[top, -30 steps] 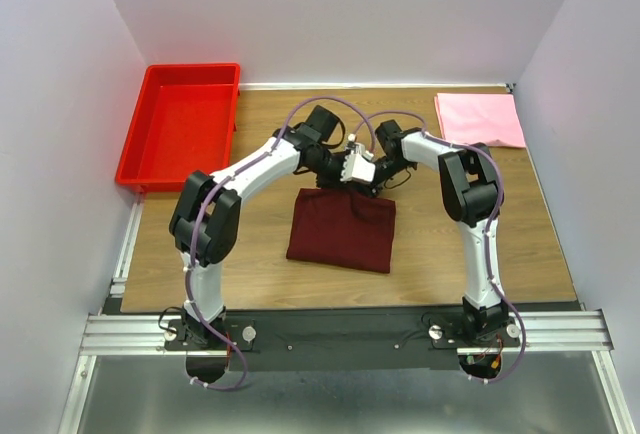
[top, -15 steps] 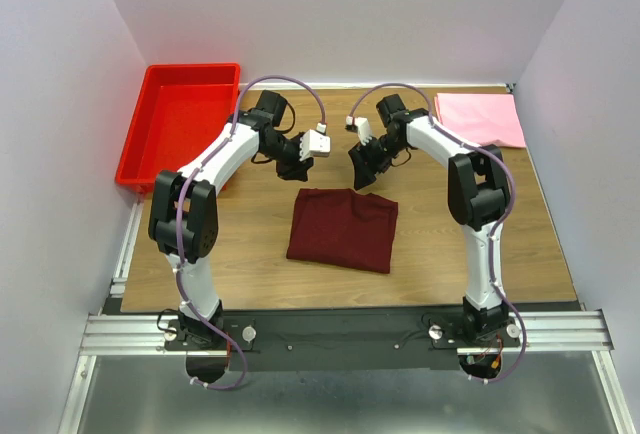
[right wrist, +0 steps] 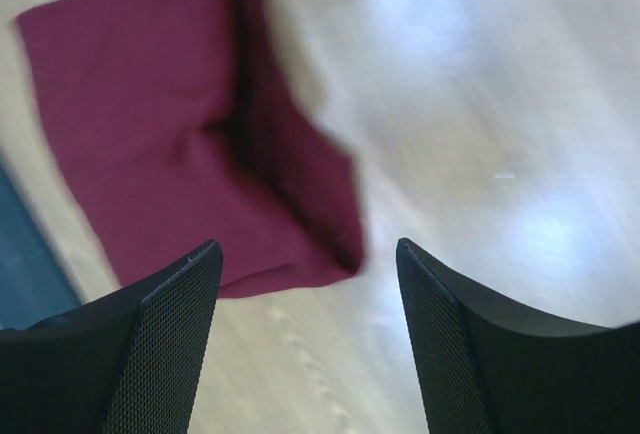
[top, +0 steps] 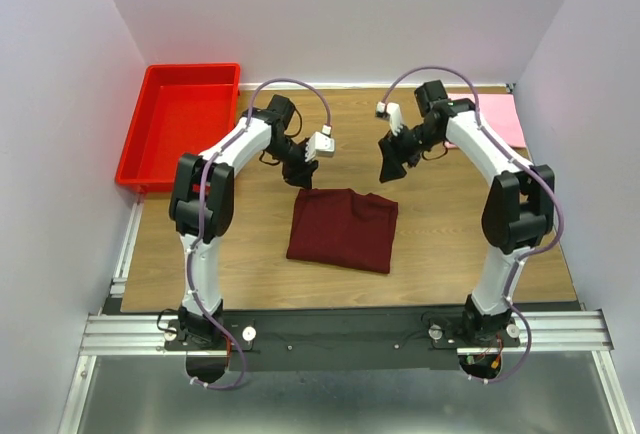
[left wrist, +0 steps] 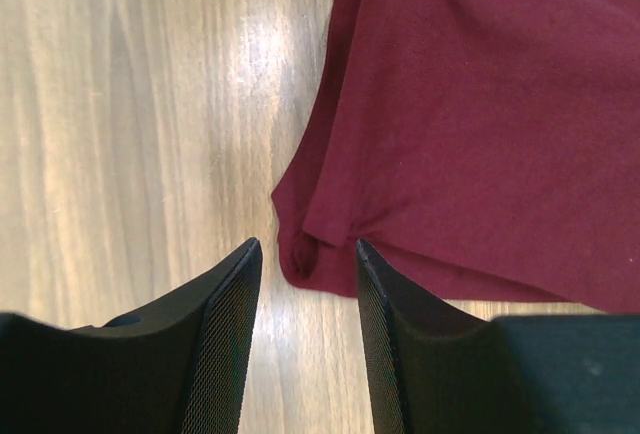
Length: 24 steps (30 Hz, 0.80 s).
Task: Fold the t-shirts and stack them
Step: Fold the tshirt
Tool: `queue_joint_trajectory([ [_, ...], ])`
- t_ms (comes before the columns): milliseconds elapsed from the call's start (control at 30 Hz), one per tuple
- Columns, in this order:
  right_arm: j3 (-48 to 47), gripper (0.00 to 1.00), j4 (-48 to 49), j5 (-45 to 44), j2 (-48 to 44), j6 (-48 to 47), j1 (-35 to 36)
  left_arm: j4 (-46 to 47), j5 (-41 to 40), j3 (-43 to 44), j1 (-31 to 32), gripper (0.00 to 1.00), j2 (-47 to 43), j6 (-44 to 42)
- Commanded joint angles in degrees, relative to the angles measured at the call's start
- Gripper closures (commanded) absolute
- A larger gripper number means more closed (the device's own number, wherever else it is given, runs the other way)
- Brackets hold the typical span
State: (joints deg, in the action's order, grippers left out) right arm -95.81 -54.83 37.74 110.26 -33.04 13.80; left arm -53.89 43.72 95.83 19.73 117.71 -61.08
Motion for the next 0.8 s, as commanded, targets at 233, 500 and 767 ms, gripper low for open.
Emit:
queue_joint_trajectory([
  [233,8.9,0.28,0.1,4.5,3.1,-3.4,1.6,-9.5,4.0,7.3,0.1,0.49,8.5,-4.9],
  [500,12.2,0.30,1.5,0.9,3.6,-5.1,3.4,-9.9,4.0,5.8,0.4,0.49,9.0,-6.6],
  [767,13.4,0.46,1.7,-1.9,3.0,-6.6,3.4,-10.0,3.9,5.5,0.8,0.50,9.6,-7.2],
])
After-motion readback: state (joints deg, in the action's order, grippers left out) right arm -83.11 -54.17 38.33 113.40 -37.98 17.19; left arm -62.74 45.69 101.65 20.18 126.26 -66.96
